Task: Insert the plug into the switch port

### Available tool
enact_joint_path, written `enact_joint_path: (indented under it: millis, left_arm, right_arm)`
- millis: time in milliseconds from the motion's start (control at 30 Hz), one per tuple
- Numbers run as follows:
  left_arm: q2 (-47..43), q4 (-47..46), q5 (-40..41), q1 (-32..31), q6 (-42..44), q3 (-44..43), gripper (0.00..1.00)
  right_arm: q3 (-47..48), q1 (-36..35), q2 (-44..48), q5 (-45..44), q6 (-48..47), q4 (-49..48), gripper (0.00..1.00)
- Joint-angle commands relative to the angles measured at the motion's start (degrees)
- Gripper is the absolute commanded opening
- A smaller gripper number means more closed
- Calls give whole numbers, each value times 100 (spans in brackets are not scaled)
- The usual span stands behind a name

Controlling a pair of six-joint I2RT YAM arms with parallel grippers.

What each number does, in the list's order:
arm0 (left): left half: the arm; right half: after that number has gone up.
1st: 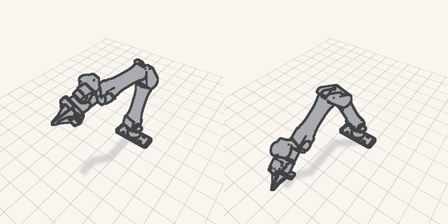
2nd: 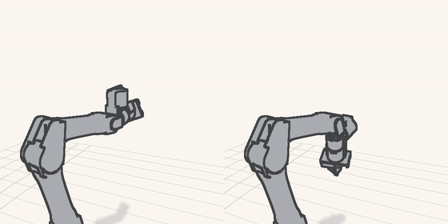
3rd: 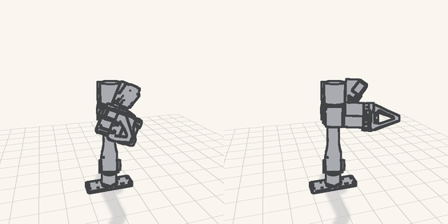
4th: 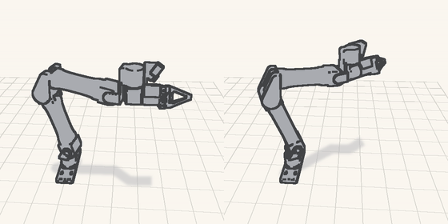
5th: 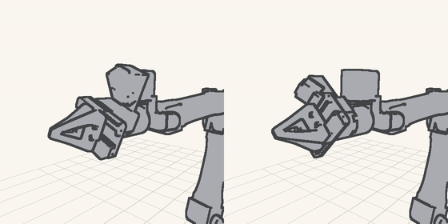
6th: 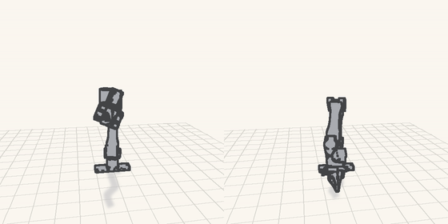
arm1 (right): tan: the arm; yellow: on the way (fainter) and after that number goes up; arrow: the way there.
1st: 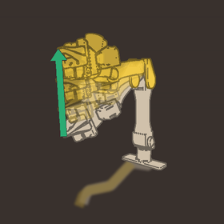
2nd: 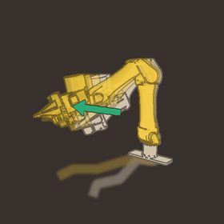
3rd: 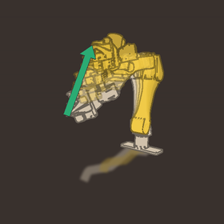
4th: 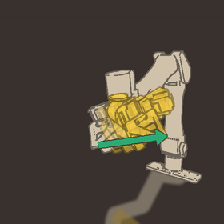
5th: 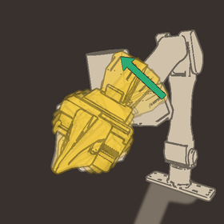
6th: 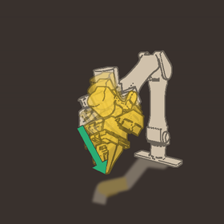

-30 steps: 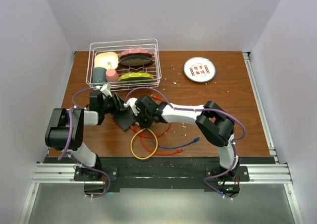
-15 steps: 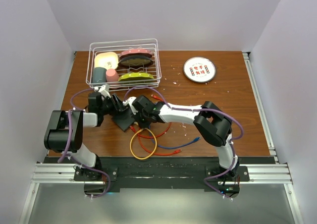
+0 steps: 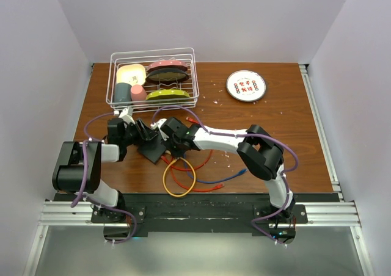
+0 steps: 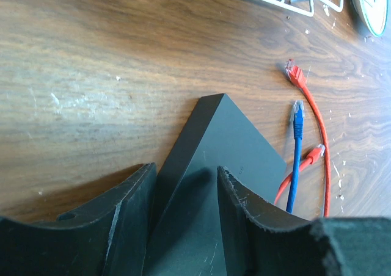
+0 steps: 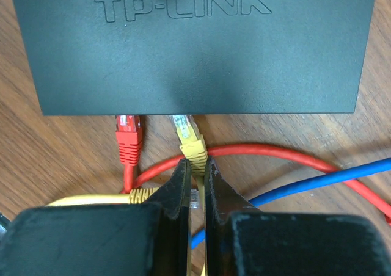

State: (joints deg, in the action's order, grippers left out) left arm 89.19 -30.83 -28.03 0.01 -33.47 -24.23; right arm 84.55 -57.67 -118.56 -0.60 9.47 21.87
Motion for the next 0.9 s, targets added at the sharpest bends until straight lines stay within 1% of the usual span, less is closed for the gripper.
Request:
enact_joint_path:
  millis: [0, 167, 333, 400, 567, 733, 867]
  left_arm:
    - [-156, 314, -352, -54, -221, 287, 49]
    - [-182, 157, -422, -63, -352, 384, 49]
    - [-340, -186, -396, -63, -677, 823, 45]
    - [-419, -432, -370, -71, -818, 1059, 41]
    - [-639, -828, -221, -98, -1170, 1429, 41]
    - [-692, -890, -194, -203, -1179, 1412, 43]
    - [-341, -1082, -413, -230, -1100, 1246, 43]
  right_arm:
    - [290, 72, 105, -537, 186, -692, 0]
    - [105, 72, 193, -590, 230, -859, 0]
    - [-70, 80, 290, -722, 344, -1009, 0]
    - [-123, 89, 307, -687, 414, -1079, 0]
    - [-88, 89, 264, -573, 494, -1150, 0]
    - [-35, 89, 185, -179, 257, -1237, 0]
    - [-132, 89, 176, 174, -59, -1352, 0]
